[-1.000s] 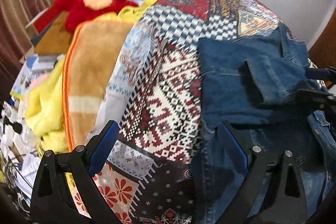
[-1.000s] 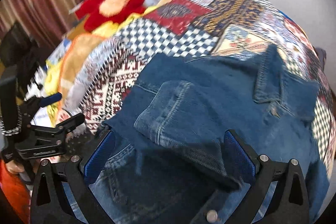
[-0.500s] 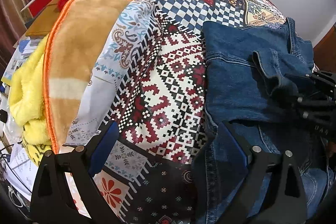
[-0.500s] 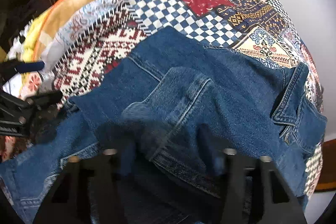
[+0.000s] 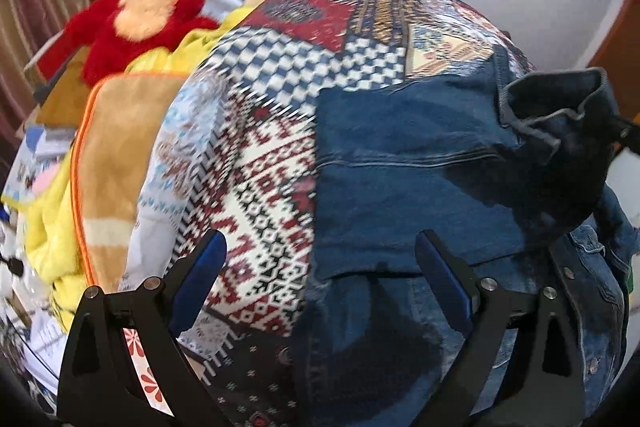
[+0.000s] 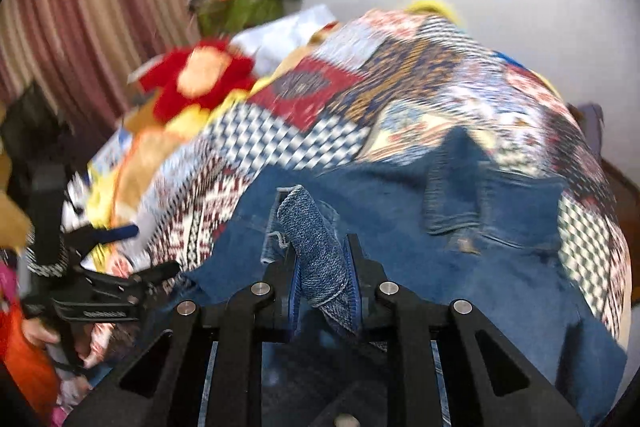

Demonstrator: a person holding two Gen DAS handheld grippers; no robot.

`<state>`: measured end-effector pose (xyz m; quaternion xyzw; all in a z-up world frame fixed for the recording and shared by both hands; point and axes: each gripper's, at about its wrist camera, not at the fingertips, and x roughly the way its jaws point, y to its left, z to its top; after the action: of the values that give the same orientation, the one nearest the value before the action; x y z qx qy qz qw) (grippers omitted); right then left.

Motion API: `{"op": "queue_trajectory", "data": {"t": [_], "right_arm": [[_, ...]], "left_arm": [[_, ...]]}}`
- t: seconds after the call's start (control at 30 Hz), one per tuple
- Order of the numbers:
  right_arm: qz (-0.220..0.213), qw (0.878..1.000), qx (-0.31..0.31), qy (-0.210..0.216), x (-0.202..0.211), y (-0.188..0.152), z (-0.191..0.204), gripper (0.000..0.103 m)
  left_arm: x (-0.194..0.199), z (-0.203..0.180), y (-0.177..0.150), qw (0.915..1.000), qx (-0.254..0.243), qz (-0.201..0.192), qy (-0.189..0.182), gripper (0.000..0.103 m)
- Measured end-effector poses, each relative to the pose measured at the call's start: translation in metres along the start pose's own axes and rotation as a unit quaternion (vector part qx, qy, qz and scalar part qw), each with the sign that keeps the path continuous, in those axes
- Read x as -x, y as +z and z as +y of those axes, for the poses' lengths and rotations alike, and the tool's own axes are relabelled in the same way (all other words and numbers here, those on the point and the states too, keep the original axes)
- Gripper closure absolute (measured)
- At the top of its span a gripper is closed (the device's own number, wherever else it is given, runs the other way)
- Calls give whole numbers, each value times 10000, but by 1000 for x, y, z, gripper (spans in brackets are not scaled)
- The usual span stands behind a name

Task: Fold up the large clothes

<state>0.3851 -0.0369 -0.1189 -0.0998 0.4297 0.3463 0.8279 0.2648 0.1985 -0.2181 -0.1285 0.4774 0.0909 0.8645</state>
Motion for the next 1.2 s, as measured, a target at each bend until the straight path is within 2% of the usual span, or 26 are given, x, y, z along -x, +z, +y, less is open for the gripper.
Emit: {"op": "queue_trajectory", "data": {"t": [0.13, 0.27, 0.37, 0.47, 0.63, 0.73, 0.8, 0.87, 0.93, 1.1, 1.2], "right_arm": [[-282, 9983, -498, -91, 38, -9, -40, 87], [-347, 9947, -947, -176, 60, -31, -79, 87], [-287, 9919, -1215, -212, 67, -53, -104, 87], [-246, 9879, -1517, -217, 69, -77, -125, 88], [-236, 9791, -2012, -188, 70, -106, -151, 88], [-170, 9751, -2185, -332, 68, -120, -164, 88], [-159, 9737, -2183, -628, 68, -125, -170, 88], [-157, 9724, -2050, -1105, 75, -130, -178, 88], [-149, 9716, -1985, -1280, 82, -132, -185, 88], [-245, 9750, -1772, -1320, 102, -120, -185, 87], [-303, 9825, -1324, -1272, 101, -100, -162, 87]], "left_arm": [[-1, -26, 9, 9995, -317, -17, 2, 7], [-9, -46, 13, 9989, -451, 88, -93, 7], [-23, -61, 17, 9982, -507, 273, -191, 7], [-37, -70, 18, 9971, -584, 476, -72, 7], [-50, -80, 14, 9949, -757, 666, -98, 7], [-62, -83, 5, 9929, -887, 795, -24, 5], [-65, -77, 2, 9942, -743, 777, -88, 0], [-67, -73, 3, 9943, -609, 851, -220, 0], [-68, -69, 2, 9940, -460, 927, -341, 0], [-61, -77, 2, 9940, -619, 877, -203, 1], [-50, -87, 1, 9922, -921, 821, -171, 1]]}}
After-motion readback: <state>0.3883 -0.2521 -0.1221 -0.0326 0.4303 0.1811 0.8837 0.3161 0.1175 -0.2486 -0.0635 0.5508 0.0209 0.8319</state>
